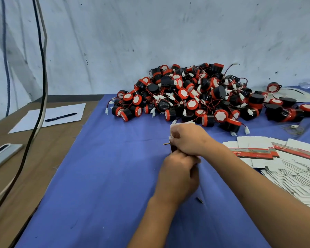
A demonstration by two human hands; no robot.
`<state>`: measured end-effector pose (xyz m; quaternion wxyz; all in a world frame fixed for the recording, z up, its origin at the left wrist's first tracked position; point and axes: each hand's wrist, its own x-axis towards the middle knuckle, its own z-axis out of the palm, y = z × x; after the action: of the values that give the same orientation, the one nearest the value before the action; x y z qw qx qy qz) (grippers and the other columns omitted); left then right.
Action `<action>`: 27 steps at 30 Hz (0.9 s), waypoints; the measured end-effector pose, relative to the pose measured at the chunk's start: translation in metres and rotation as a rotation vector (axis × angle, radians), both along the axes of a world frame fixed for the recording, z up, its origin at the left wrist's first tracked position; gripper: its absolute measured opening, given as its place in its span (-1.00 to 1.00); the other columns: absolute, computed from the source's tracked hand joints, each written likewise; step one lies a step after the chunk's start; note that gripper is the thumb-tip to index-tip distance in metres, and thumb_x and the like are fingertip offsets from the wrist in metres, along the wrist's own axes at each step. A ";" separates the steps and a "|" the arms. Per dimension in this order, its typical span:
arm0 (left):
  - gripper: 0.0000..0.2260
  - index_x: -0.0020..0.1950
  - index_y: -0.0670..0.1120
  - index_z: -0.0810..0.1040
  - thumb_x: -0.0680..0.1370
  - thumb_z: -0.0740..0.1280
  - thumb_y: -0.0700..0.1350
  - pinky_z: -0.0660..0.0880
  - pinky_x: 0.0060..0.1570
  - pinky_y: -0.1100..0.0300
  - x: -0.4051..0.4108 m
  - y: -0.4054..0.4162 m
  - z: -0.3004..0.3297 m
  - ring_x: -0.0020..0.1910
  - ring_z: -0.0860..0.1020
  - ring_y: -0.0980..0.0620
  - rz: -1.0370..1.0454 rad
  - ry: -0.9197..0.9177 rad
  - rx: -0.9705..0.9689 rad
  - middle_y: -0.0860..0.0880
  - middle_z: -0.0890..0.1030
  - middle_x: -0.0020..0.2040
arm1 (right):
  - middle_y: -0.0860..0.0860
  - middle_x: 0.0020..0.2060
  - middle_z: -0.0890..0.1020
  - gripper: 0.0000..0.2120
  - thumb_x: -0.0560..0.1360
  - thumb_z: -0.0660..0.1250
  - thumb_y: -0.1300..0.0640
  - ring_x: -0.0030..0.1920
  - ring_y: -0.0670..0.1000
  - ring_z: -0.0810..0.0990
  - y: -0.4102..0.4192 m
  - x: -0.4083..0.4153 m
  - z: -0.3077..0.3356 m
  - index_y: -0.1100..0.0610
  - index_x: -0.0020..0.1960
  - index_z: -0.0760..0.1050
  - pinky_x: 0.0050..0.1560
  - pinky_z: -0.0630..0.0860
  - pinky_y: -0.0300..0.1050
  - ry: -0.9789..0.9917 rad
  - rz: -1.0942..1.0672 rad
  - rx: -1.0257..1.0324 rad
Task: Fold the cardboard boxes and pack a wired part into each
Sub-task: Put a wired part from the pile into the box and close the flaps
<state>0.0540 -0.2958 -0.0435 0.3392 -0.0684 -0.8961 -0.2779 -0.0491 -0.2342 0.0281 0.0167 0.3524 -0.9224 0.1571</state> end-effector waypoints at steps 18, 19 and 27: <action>-0.72 0.38 0.13 0.57 0.74 0.16 -0.03 0.61 -0.08 0.05 -0.029 -0.037 -0.010 -0.01 0.67 -0.23 0.016 -0.334 0.917 -0.08 0.69 0.19 | -0.07 -0.20 0.68 -0.75 0.53 0.25 0.10 -0.14 -0.02 0.55 0.020 0.012 -0.031 0.00 -0.21 0.67 -0.14 0.38 -0.11 0.122 0.108 0.012; -0.75 0.26 0.13 0.62 0.74 0.16 -0.04 0.55 -0.28 0.18 -0.030 -0.038 -0.010 -0.22 0.63 -0.14 0.007 -0.328 0.900 -0.05 0.71 0.04 | -0.06 -0.28 0.67 -0.77 0.51 0.27 0.11 -0.23 -0.01 0.52 0.022 0.012 -0.028 0.02 -0.24 0.66 -0.26 0.34 -0.11 0.095 0.095 -0.028; -0.81 0.16 0.06 0.62 0.73 0.21 0.00 0.37 -0.50 0.31 -0.033 -0.040 -0.014 -0.44 0.48 0.08 0.001 -0.331 0.850 -0.02 0.60 -0.24 | -0.21 0.25 0.51 -0.74 0.62 0.21 -0.09 0.35 -0.08 0.37 0.031 0.017 -0.034 -0.15 0.08 0.68 0.45 0.18 -0.07 0.190 0.198 0.113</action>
<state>0.0215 -0.3361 -0.0572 0.1895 0.1229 -0.7448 -0.6279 -0.0322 -0.2030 -0.0061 0.0686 0.4552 -0.8848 0.0716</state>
